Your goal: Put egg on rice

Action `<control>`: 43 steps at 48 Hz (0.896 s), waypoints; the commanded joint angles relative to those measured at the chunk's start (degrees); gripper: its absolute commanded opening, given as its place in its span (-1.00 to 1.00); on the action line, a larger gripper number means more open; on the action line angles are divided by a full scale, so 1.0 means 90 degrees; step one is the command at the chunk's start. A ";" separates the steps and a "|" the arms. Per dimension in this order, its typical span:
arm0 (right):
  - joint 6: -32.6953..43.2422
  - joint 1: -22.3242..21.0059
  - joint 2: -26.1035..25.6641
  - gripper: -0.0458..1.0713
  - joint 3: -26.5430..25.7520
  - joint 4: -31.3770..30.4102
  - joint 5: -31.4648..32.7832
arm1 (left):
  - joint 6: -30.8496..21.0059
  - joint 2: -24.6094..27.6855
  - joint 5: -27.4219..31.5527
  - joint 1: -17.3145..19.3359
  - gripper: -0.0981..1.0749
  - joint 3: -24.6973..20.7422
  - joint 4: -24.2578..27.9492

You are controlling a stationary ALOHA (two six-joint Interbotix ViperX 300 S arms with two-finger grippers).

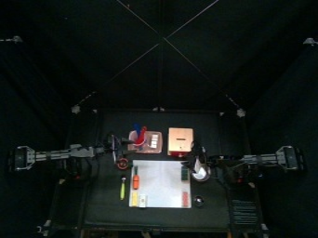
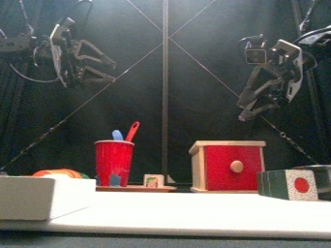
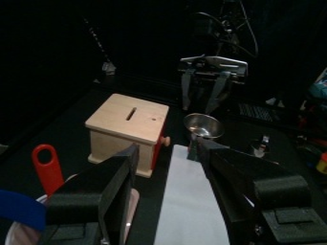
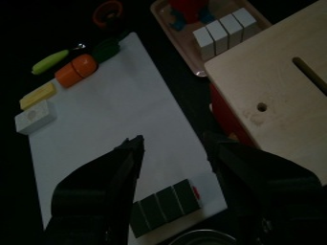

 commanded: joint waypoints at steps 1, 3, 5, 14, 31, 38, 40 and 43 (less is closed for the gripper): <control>-0.0020 -0.0039 -0.0020 0.64 -0.0059 -0.0039 -0.0020 | 0.0010 0.0000 -0.0020 0.0029 0.65 -0.0088 -0.0039; -0.0020 -0.0039 -0.0020 0.64 -0.0068 -0.0049 -0.0020 | 0.0010 0.0000 -0.0020 0.0049 0.65 -0.0068 -0.0039; -0.0020 -0.0039 -0.0020 0.64 -0.0059 -0.0088 -0.0029 | 0.0000 0.0000 -0.0020 0.0059 0.65 -0.0068 -0.0039; -0.0010 0.0000 -0.0020 0.64 -0.0059 -0.0156 -0.0029 | -0.0010 0.0020 -0.0010 -0.0059 0.65 -0.0234 -0.0137; 0.0000 -0.0010 -0.0010 0.64 -0.0068 -0.0107 -0.0020 | -0.0039 0.1250 0.2363 -0.0420 0.64 -0.1914 -0.1240; -0.0010 -0.0020 0.0000 0.64 -0.0059 -0.0107 -0.0020 | -0.0059 0.1826 0.4336 -0.0400 0.64 -0.2813 -0.1914; -0.0010 -0.0020 0.0010 0.64 -0.0068 -0.0107 -0.0029 | -0.0068 0.1943 0.4688 -0.0420 0.64 -0.2979 -0.2031; -0.0010 -0.0029 0.0020 0.64 -0.0059 -0.0107 -0.0029 | -0.0127 0.2080 0.5137 -0.0449 0.64 -0.3174 -0.2227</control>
